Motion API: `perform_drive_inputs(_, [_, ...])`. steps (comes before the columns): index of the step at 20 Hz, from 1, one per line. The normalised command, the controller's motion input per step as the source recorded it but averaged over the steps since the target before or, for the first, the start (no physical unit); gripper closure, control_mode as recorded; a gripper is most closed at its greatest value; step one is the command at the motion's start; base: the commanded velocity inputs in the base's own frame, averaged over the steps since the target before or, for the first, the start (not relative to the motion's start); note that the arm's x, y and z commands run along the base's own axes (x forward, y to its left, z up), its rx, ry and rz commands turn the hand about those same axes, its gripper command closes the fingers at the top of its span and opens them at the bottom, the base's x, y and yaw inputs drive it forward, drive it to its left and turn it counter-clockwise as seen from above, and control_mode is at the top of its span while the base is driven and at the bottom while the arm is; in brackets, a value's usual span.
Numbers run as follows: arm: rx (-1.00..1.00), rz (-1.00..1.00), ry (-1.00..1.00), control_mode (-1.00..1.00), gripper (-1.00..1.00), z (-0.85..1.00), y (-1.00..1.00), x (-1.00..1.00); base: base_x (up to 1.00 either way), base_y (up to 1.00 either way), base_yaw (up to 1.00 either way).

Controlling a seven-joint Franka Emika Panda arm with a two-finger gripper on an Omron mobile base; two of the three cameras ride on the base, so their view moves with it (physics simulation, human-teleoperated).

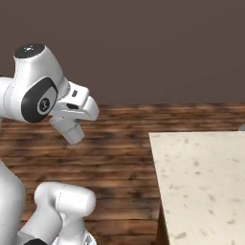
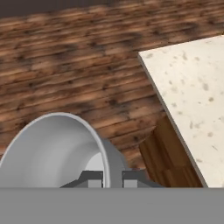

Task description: There is a bowl on the dining counter. Grab a lemon wedge from the fridge and place it in the bowl. Then get the liquor bottle and glass cup from the cabinet and place them next to the bowl.

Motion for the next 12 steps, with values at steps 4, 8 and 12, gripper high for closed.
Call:
perform_drive_inputs(4, [0.0, 0.0, 0.0, 1.0, 1.0, 0.0, 0.0, 0.0, 1.0, 0.34, -0.12])
perform_drive_inputs(8, [0.0, 0.0, 0.0, 1.0, 1.0, 0.0, 0.0, 0.0, 1.0, 0.33, -0.22])
perform_drive_inputs(12, [0.0, 0.0, 0.0, 1.0, 1.0, 0.0, 0.0, 0.0, 1.0, 0.31, -0.33])
